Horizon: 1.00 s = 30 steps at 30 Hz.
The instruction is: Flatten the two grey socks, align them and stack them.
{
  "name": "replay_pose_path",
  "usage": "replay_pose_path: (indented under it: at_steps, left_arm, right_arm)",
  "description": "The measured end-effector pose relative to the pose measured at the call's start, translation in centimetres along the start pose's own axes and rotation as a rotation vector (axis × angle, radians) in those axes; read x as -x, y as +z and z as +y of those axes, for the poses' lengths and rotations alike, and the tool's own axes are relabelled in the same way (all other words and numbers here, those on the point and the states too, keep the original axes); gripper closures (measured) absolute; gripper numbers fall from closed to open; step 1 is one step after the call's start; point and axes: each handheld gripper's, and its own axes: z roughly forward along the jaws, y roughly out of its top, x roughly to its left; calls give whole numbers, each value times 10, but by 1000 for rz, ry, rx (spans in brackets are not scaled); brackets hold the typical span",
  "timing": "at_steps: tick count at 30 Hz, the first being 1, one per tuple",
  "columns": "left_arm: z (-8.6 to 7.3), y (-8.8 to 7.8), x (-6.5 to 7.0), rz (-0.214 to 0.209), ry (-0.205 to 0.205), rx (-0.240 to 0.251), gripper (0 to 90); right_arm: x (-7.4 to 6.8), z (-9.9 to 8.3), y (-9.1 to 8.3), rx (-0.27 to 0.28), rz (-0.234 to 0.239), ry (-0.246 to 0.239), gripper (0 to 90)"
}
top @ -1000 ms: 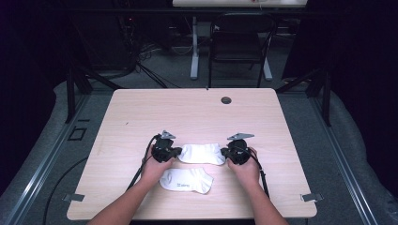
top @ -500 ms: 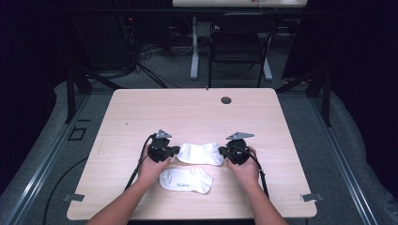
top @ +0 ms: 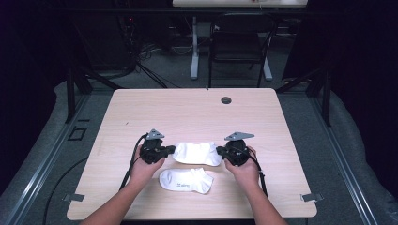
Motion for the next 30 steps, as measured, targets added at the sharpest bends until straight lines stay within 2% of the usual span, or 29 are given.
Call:
replay_pose_path:
  at_steps: [7,9,16,22,30]
  left_arm:
    - [-5,-17,1,-11,16,16,895]
    - [-7,-22,1,-18,7,19,895]
    - [-12,-34,2,-19,16,23,895]
    - [-20,-46,7,-24,30,16,895]
    - [-34,-60,15,-26,8,2,895]
  right_arm:
    - [-11,1,-7,15,16,12,867]
    - [-13,2,-10,17,24,13,867]
    - [-22,5,-20,33,44,21,867]
    - [-36,1,-27,11,55,-4,867]
    - [-52,-9,-32,-13,83,-21,867]
